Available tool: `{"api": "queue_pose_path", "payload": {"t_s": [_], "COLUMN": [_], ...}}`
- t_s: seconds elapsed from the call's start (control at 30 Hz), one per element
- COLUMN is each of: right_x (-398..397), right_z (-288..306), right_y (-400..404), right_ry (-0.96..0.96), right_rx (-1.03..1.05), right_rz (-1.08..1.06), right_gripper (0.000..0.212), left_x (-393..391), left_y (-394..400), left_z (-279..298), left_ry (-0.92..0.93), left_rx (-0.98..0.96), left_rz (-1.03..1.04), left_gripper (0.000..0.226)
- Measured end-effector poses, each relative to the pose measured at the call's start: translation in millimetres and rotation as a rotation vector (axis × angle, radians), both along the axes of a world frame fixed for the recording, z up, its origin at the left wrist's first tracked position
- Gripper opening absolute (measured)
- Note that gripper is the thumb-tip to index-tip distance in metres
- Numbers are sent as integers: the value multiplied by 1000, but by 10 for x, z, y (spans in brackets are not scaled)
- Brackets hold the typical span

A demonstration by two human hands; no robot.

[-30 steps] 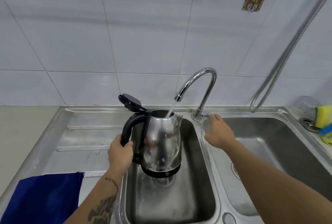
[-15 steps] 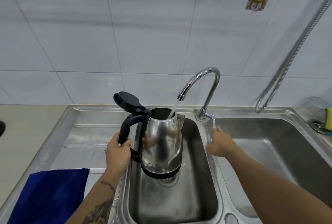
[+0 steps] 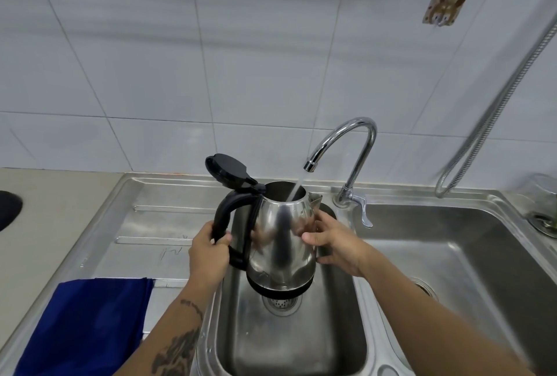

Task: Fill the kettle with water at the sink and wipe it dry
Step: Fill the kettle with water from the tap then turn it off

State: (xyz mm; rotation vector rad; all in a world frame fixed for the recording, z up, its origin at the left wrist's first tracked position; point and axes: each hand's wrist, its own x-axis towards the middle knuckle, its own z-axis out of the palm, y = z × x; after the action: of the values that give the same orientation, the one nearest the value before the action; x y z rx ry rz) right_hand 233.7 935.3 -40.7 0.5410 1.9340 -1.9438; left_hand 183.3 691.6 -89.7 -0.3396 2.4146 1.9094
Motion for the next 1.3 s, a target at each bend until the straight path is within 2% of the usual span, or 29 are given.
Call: {"api": "queue_pose_path", "payload": {"t_s": [0.07,0.2,0.47,0.93,1.3], "right_x": [6,53,111,80,65], "right_z": [-20,-58,-79,-22,-15], "right_y": [-61,-128,-176,-156,-142], "right_ry": [17,63,99,96,94], "right_rx": [-1,-23,-1,-22,-39], "right_rz": [-53,-96,-138,-151,-184], "right_gripper": [75,50,38,44,38], "left_x": [-6,-39,-61,-50,-91], "left_y": [-12,-77,-160,-143,-128], "left_z": [-8,-30,-64,11,31], "left_ry": [-7,-10,-38,-31,-14], "left_rx": [11,43,138,177,187], "left_rz": [-16,-62,-96,-81,-87], "left_gripper": [20,22,23,27,33]}}
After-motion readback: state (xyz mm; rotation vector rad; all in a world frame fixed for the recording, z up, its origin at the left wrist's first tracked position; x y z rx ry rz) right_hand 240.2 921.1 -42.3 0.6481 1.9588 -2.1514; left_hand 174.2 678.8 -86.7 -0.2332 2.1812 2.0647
